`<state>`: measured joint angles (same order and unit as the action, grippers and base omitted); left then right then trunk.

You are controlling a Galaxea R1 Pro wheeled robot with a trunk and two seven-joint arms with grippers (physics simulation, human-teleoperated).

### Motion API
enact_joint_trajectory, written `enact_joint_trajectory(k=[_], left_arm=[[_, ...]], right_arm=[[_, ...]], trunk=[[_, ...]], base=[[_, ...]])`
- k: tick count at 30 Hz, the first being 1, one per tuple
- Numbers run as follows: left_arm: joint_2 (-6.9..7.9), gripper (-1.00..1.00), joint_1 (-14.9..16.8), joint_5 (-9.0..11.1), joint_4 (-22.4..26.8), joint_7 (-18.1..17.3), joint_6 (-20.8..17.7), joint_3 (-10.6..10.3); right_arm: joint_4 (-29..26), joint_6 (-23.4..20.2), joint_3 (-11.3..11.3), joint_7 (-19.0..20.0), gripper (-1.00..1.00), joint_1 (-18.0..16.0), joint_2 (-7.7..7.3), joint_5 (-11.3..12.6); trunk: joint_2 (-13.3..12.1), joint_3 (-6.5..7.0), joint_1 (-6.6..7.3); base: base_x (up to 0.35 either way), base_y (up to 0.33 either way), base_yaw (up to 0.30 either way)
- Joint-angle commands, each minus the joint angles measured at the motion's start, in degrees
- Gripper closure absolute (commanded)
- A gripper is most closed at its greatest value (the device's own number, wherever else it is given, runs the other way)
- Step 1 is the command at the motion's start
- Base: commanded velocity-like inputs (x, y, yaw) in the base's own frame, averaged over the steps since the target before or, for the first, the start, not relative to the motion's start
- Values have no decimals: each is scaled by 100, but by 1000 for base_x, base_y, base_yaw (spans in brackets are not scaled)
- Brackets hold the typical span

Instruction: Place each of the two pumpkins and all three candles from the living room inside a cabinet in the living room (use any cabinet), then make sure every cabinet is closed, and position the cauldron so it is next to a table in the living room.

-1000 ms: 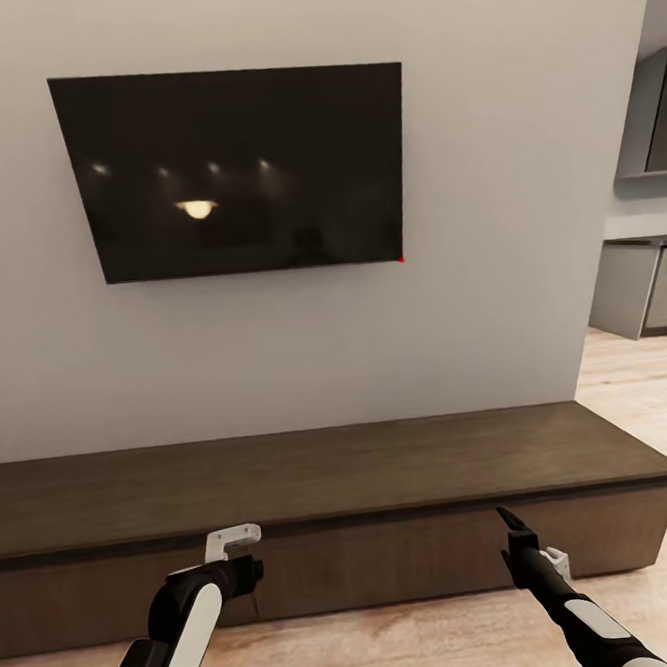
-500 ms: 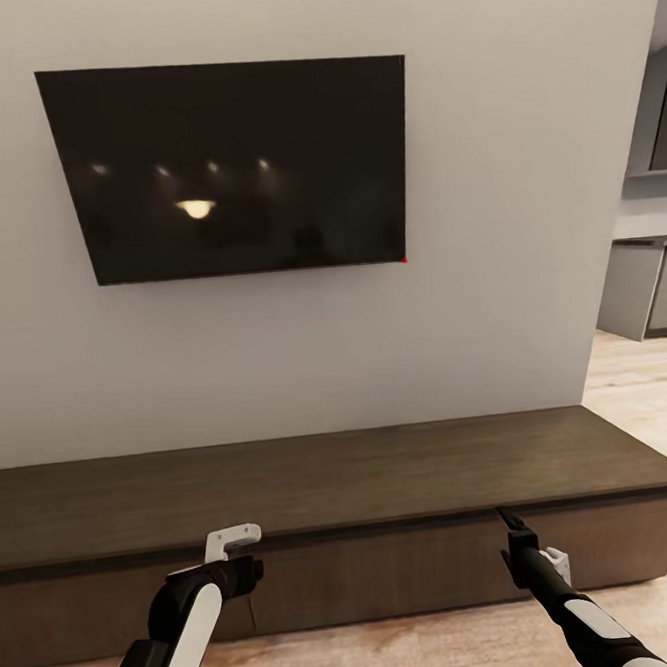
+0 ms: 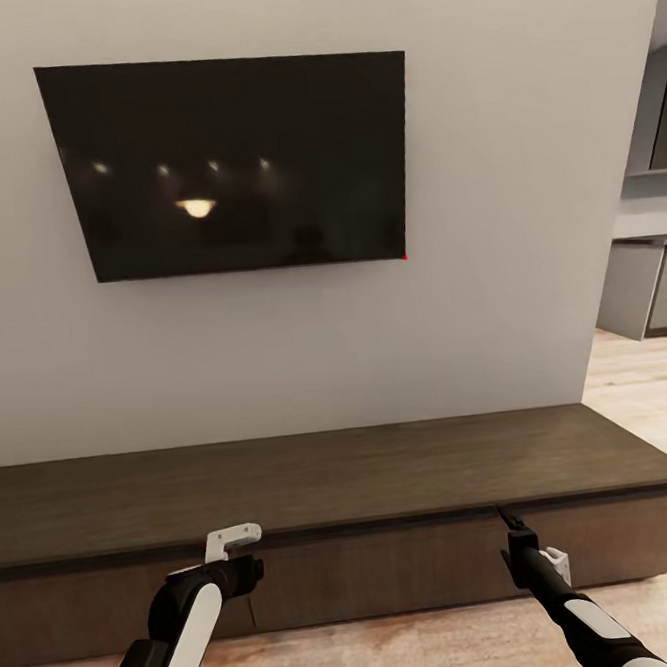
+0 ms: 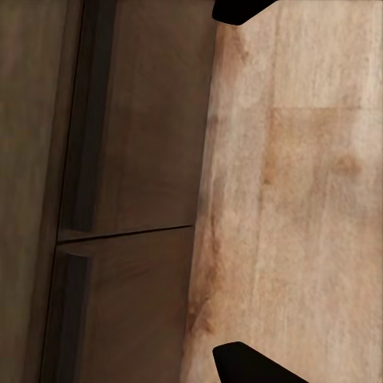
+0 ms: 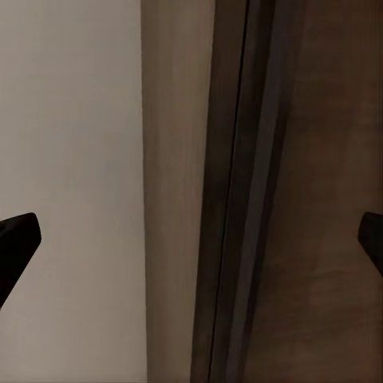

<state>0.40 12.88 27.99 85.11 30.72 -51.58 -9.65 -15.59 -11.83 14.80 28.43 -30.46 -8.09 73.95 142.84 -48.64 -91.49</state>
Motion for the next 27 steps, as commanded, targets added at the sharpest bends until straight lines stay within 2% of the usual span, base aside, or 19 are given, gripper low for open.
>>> enact_joint_trajectory(k=[1,8,11,27], left_arm=[[4,-100,4,55,5,57,-10,-10],[4,-100,4,57,5,57,-13,-10],[4,-100,4,57,5,57,-11,-10],[4,-100,4,57,5,57,-10,-10]], right_arm=[[4,-56,23,14,-100,-4,-1,51],[4,-56,23,14,-100,-4,-8,49],[4,-60,23,19,-100,-4,-8,55],[0,-87,23,202,-100,4,-26,84]], trunk=[[3,-6,1],[3,-6,1],[42,-69,-24],[42,-69,-24]], base=[[0,0,0],[0,0,0],[0,0,0],[0,0,0]])
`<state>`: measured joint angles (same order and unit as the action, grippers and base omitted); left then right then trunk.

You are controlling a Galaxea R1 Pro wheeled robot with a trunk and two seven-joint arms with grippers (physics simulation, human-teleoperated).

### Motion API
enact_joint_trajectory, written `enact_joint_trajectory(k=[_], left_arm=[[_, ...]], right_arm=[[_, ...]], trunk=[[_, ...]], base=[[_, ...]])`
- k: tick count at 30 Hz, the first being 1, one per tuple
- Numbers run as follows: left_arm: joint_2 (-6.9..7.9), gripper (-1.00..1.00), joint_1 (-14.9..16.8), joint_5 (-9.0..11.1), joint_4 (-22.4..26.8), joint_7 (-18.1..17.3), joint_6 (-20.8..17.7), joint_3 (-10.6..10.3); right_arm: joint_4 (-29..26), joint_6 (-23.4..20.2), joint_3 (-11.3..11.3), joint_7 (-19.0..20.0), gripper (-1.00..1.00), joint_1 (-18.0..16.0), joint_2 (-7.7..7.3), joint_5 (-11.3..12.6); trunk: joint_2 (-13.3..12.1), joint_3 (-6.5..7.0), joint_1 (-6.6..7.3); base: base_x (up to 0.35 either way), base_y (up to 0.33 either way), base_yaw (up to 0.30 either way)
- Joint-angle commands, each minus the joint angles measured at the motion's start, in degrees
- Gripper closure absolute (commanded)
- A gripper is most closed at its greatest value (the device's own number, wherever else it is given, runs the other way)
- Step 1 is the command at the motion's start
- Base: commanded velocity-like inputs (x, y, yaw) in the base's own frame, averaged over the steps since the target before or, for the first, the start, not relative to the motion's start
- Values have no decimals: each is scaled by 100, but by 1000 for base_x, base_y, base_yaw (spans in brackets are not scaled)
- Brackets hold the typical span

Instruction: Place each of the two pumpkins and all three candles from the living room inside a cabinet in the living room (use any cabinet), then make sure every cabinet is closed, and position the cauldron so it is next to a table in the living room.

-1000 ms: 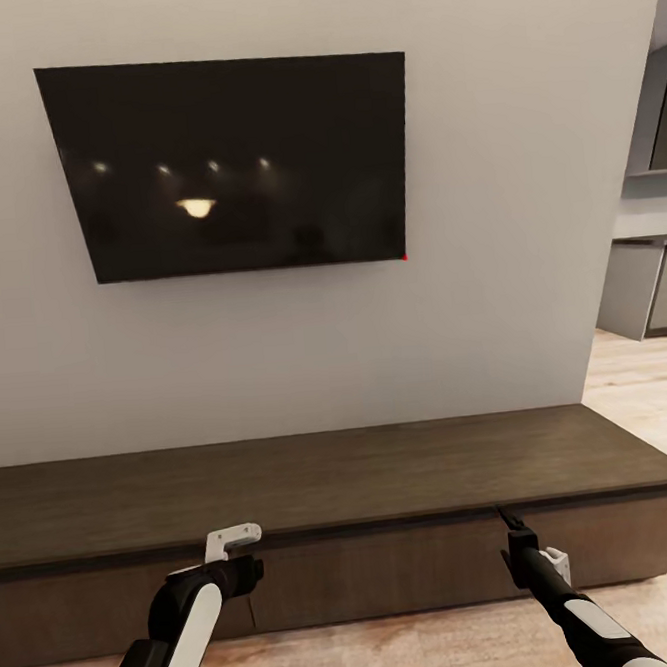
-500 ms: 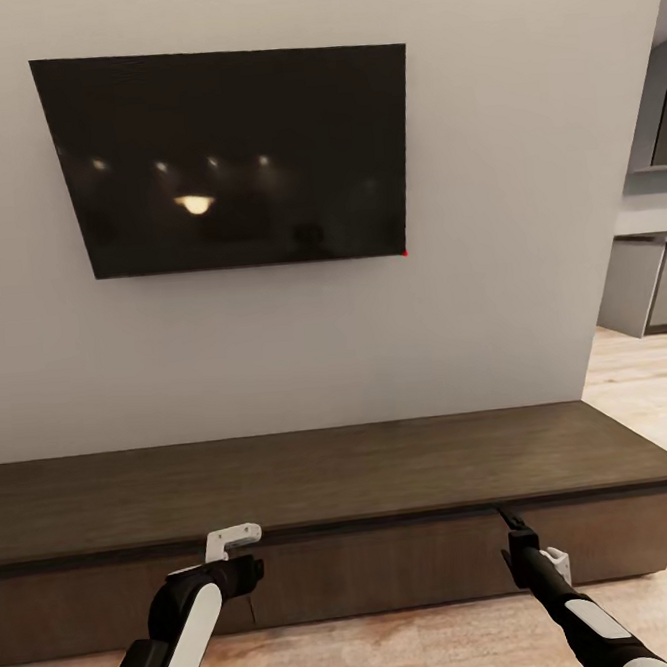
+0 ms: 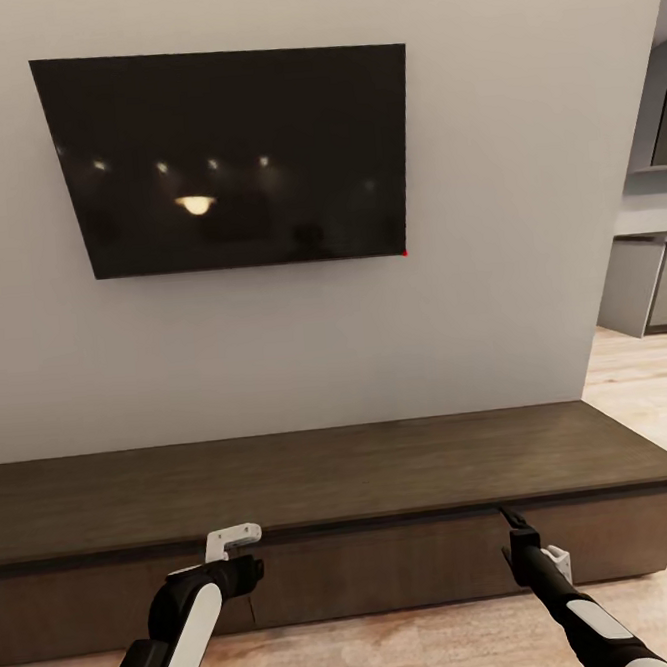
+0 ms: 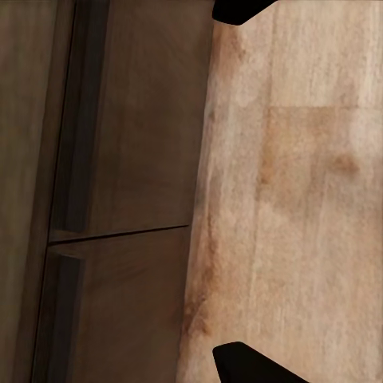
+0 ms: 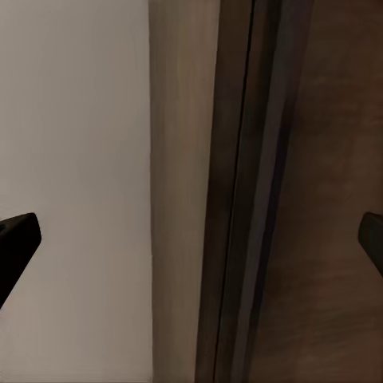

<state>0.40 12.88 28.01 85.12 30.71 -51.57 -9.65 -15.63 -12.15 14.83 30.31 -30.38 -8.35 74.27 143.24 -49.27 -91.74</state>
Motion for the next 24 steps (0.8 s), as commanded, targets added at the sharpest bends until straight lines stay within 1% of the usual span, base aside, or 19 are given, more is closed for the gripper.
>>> enact_joint_trajectory(k=[1,4,8,10,14,21,24], left_arm=[[4,-100,4,55,5,57,-11,-10],[4,-100,4,53,5,57,-11,-10],[4,-100,4,55,5,57,-11,-10],[4,-100,4,55,5,57,-11,-10],[4,-100,4,54,5,57,-11,-10],[4,-100,4,54,5,57,-11,-10],[4,-100,4,55,5,57,-11,-10]], right_arm=[[5,-57,20,90,-100,-3,0,53],[7,-59,20,217,-100,-3,0,49],[7,-55,20,285,-100,-3,0,45],[8,-53,20,297,-100,-3,0,45],[8,-52,20,305,-100,-3,0,44],[8,-44,20,309,-100,-3,0,44],[8,-40,20,309,-100,-3,0,44]], trunk=[[4,-28,-1],[8,-95,-9],[8,-95,-9],[8,-95,-9],[13,-183,-19],[13,-183,-19],[17,-250,-27]], base=[[0,0,0],[0,0,0],[0,0,0],[0,0,0],[0,0,0],[0,0,0],[0,0,0]])
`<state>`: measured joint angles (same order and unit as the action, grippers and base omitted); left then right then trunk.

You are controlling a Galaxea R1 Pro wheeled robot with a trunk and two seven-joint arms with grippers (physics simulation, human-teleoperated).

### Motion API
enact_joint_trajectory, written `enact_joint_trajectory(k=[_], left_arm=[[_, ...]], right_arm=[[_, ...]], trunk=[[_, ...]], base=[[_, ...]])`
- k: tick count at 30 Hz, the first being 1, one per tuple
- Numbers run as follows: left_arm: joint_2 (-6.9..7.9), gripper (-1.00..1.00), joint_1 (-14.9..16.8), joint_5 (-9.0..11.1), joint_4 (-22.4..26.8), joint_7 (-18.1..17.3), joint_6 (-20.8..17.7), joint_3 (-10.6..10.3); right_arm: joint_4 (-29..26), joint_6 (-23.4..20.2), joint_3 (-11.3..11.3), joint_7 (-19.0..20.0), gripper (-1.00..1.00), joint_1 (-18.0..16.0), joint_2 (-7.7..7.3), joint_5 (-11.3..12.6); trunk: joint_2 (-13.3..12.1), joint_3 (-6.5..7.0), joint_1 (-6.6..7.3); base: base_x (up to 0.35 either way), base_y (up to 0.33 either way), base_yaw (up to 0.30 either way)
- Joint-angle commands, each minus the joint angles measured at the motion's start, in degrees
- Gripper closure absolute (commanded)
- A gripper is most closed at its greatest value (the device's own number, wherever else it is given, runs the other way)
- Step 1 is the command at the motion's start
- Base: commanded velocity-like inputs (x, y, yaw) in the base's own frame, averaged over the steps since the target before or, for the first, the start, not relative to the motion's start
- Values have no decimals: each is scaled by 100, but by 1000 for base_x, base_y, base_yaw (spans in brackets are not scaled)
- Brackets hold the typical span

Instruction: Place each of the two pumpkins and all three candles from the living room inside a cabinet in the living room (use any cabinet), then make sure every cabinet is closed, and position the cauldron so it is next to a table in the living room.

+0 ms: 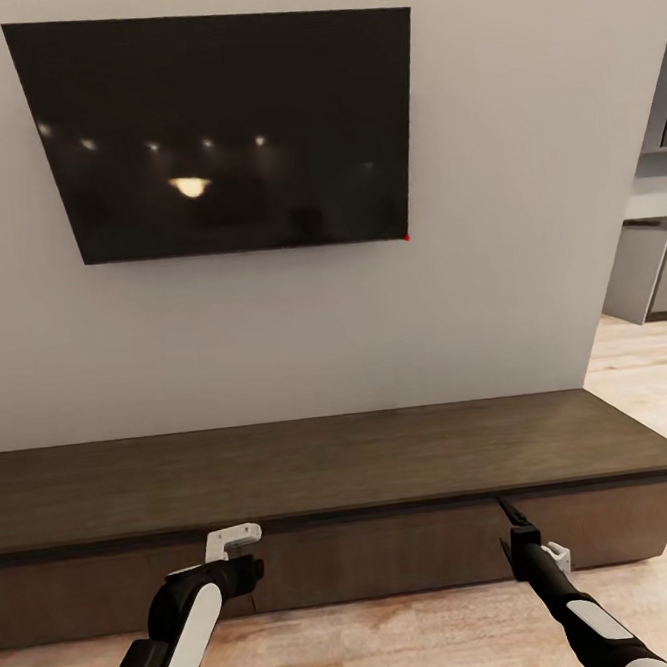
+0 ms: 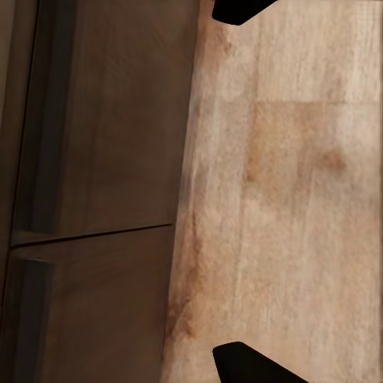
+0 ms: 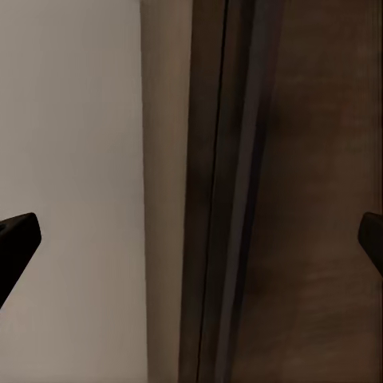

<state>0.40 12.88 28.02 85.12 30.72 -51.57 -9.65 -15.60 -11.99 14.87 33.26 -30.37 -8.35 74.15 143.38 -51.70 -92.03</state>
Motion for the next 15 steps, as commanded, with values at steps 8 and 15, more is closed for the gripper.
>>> enact_joint_trajectory(k=[8,15], left_arm=[[4,-100,4,53,5,57,-11,-10],[4,-100,4,53,3,57,-11,-10]], right_arm=[[3,-50,16,14,-100,-4,0,54],[-1,-51,16,19,-100,-4,0,44]], trunk=[[14,-184,-19],[16,-228,-24]], base=[[0,0,0],[0,0,0]])
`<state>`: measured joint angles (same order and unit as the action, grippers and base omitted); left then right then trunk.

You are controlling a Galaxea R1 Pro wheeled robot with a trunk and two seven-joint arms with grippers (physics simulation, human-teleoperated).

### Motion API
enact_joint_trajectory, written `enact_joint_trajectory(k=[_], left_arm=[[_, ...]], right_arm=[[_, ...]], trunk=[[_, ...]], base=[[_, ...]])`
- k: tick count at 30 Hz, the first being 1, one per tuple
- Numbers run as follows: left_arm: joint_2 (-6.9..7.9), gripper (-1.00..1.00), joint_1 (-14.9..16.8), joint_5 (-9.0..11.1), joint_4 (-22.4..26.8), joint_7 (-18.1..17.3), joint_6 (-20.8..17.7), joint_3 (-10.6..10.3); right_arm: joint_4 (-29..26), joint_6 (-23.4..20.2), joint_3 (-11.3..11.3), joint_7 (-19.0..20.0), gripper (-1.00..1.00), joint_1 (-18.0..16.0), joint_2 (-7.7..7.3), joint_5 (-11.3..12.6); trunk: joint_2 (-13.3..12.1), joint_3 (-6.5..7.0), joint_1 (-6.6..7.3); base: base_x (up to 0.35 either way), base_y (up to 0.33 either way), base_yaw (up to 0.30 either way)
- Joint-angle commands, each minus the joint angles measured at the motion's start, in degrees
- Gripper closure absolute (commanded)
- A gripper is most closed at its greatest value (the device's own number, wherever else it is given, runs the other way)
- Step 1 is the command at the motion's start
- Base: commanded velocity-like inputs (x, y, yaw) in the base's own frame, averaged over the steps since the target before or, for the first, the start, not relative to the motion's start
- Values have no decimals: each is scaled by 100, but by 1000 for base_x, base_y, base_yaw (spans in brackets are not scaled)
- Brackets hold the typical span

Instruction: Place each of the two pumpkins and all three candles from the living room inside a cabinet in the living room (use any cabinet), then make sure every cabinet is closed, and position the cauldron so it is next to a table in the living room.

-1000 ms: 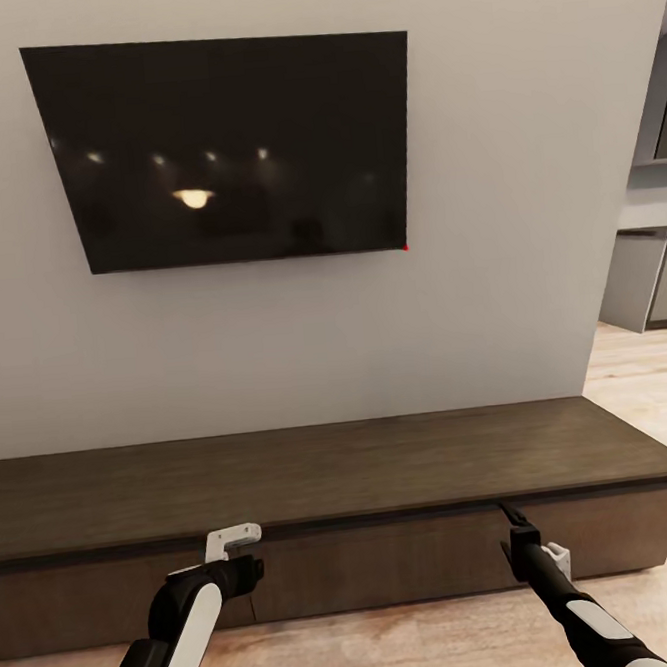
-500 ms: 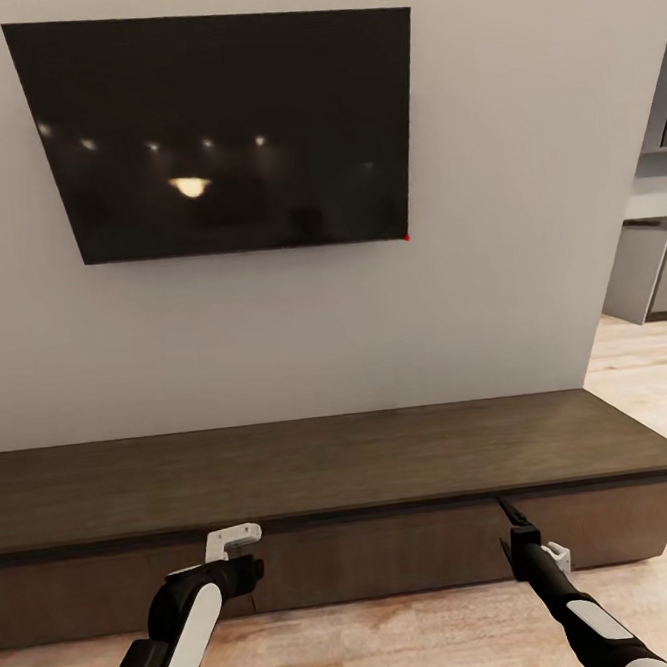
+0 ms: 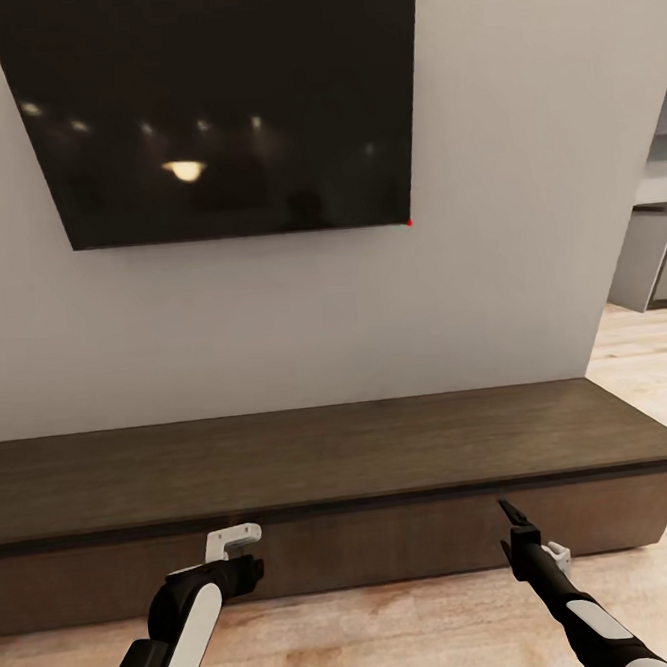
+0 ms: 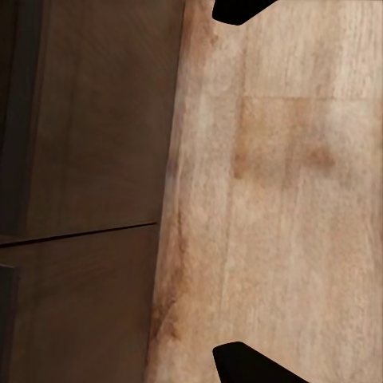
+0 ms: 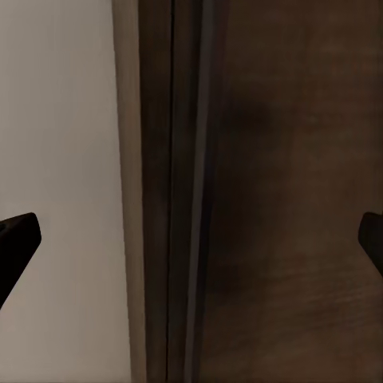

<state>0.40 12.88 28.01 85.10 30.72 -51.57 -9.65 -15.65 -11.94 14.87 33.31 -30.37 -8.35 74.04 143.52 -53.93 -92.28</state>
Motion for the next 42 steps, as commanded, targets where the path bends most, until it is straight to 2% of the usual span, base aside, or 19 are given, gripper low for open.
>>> enact_joint_trajectory(k=[1,14,16,19,23,42], left_arm=[[4,-100,4,55,3,57,-11,-10],[-4,-100,4,55,5,57,-11,-10],[-5,-100,4,55,6,57,-11,-10],[-5,-100,4,55,6,57,-11,-10],[-5,-100,4,55,7,57,-11,-10],[-4,-100,4,48,7,61,-11,-10]], right_arm=[[3,-59,16,17,-100,-4,0,48],[-18,-194,-41,76,-100,-4,-37,-7],[-13,-328,-55,340,-100,-4,-76,-25],[-5,-405,-64,525,-100,-4,-116,-33],[-1,-444,-70,620,-100,-4,-149,-37],[0,-458,-81,658,-100,-4,-167,-41]], trunk=[[2,-6,1],[2,-6,1],[2,-6,1],[2,-6,1],[2,-6,1],[2,-6,1]], base=[[0,0,0],[0,0,0],[0,0,0],[0,0,0],[0,0,0],[43,-4,0]])
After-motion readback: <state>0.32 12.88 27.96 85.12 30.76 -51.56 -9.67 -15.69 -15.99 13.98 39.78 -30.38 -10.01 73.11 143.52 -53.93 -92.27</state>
